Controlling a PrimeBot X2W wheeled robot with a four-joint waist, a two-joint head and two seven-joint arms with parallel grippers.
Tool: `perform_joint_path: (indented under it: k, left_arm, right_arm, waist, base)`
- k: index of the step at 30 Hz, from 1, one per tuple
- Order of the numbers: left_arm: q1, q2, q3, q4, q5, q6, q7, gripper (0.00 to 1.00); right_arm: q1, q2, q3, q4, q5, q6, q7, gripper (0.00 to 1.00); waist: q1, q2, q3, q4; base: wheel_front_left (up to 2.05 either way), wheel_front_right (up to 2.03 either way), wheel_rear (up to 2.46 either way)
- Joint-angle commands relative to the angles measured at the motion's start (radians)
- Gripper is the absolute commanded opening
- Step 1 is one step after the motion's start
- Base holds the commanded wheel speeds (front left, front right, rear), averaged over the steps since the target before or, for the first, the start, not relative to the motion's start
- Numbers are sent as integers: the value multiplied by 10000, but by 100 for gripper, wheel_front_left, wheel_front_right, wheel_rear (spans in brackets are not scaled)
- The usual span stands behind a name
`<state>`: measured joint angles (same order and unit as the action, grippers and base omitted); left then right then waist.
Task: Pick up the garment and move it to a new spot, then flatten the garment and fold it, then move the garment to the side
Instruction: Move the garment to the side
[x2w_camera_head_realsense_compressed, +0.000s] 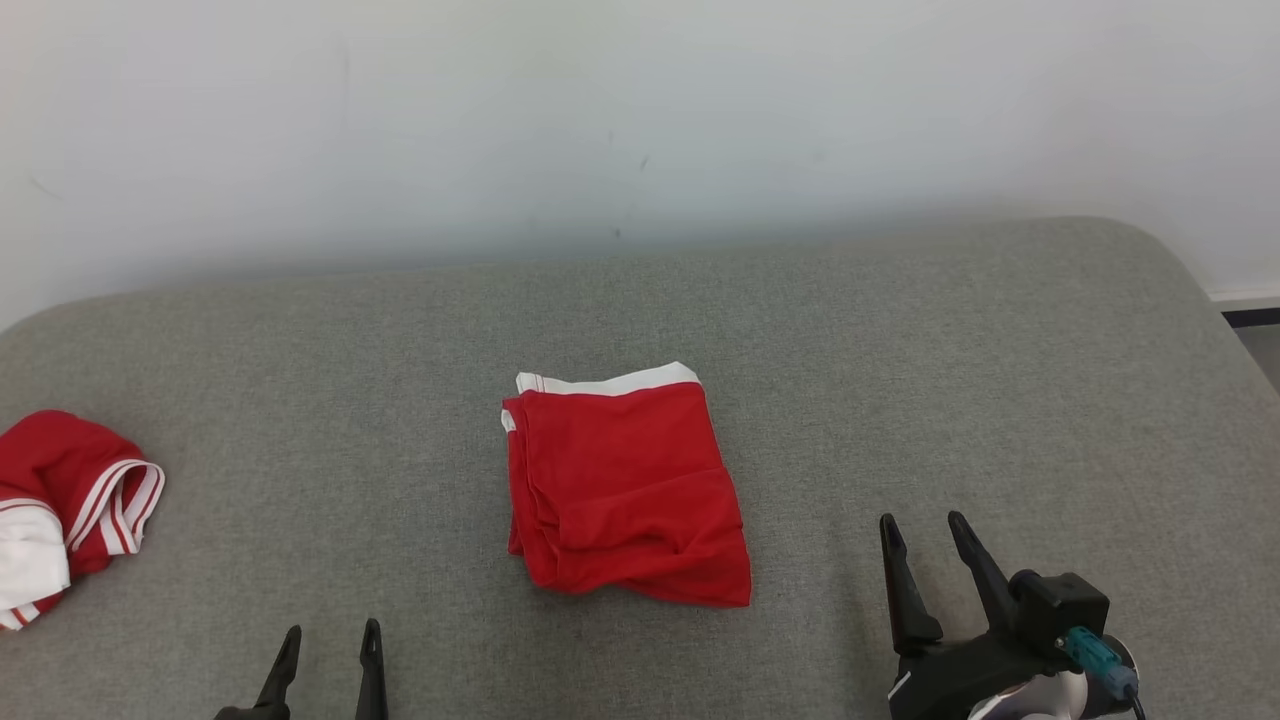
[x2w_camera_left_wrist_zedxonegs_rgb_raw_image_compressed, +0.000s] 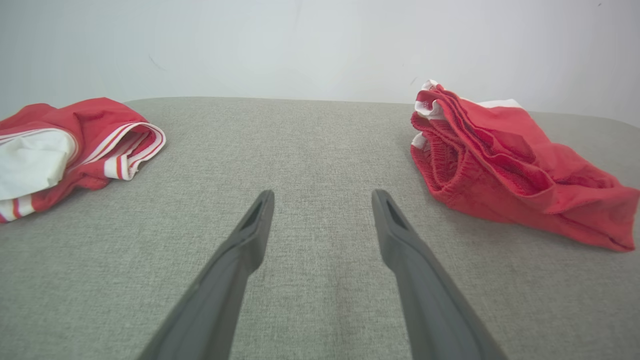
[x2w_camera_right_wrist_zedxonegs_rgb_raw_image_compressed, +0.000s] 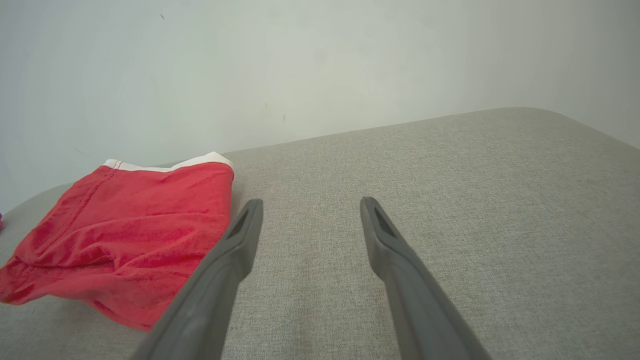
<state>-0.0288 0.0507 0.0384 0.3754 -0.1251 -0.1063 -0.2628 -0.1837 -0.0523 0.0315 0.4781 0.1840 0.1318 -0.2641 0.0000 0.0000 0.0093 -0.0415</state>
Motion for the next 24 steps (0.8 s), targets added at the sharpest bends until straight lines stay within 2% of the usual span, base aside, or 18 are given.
perform_joint_path:
  k: [1, 13, 24]
  left_arm:
    - [182, -4, 22, -113, -41, 40, -30, 100]
    - [496, -4, 44, -449, 17, 192, -30, 100]
    - [345, -4, -153, -400, -354, 223, -29, 100]
  right_arm:
    - [157, 18, 24, 38, 63, -21, 2, 100]
    - [397, 21, 292, 225, 310, -21, 2, 100]
    - [300, 21, 428, 355, 244, -21, 1, 100]
  waist:
    - [0, 0, -34, 2]
    - [0, 0, -140, -61]
    - [0, 0, 29, 60]
  base:
    - [0, 0, 0]
    - [0, 0, 0]
    - [0, 0, 0]
